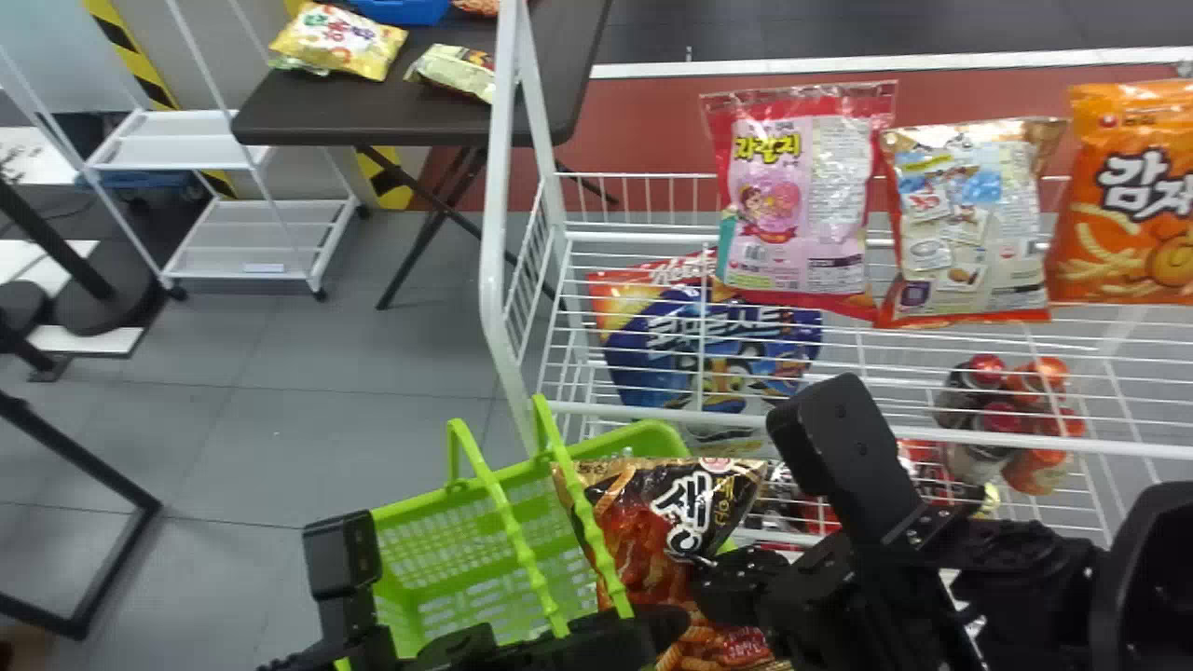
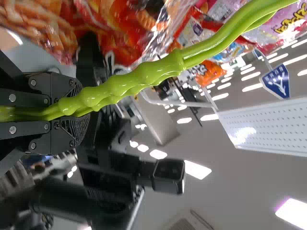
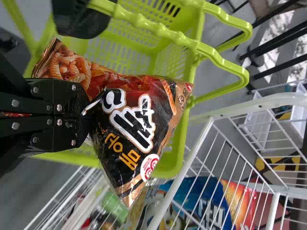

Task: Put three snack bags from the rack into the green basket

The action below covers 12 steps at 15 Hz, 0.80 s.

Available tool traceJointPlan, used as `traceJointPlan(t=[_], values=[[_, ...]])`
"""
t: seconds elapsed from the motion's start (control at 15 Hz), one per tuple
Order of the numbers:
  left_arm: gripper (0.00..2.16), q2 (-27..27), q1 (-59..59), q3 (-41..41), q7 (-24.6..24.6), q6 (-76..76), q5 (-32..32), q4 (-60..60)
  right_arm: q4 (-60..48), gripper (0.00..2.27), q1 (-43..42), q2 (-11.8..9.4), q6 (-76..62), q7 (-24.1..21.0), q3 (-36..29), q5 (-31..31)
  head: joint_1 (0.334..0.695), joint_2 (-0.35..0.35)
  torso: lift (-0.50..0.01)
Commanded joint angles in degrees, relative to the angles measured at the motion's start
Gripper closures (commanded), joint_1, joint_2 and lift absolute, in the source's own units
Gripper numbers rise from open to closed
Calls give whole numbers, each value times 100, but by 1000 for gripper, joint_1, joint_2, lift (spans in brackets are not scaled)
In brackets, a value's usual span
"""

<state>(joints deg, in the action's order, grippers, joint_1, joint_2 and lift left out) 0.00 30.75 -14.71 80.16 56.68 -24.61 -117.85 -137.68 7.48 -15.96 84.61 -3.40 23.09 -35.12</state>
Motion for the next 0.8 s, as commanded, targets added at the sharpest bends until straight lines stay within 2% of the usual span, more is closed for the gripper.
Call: traceJointPlan(t=[0.0, 0.07, 0.2, 0.33, 0.53, 0.73], values=[[2145, -15, -25, -129, 70, 147, -308, 78, 268, 2236, 26, 49, -396, 146, 2, -38, 695, 201, 0], [2145, -15, -25, -190, 123, 252, -352, 78, 365, 1899, 34, 49, -537, 305, -7, -21, 695, 214, 0], [2145, -15, -25, -304, 193, 322, -484, 95, 523, -2, 78, 49, -572, 349, -24, -21, 695, 247, 0], [2145, -15, -25, -375, 211, 357, -519, 95, 584, -2, 122, 31, -660, 366, -94, -100, 695, 269, 0], [2145, -15, -25, -427, 237, 410, -624, 87, 910, 26, 157, 22, -976, 612, -428, -654, 695, 276, 0], [2145, -15, -25, -436, 228, 410, -624, 87, 927, 29, 166, -13, -1398, 665, -850, -495, 695, 282, 0]])
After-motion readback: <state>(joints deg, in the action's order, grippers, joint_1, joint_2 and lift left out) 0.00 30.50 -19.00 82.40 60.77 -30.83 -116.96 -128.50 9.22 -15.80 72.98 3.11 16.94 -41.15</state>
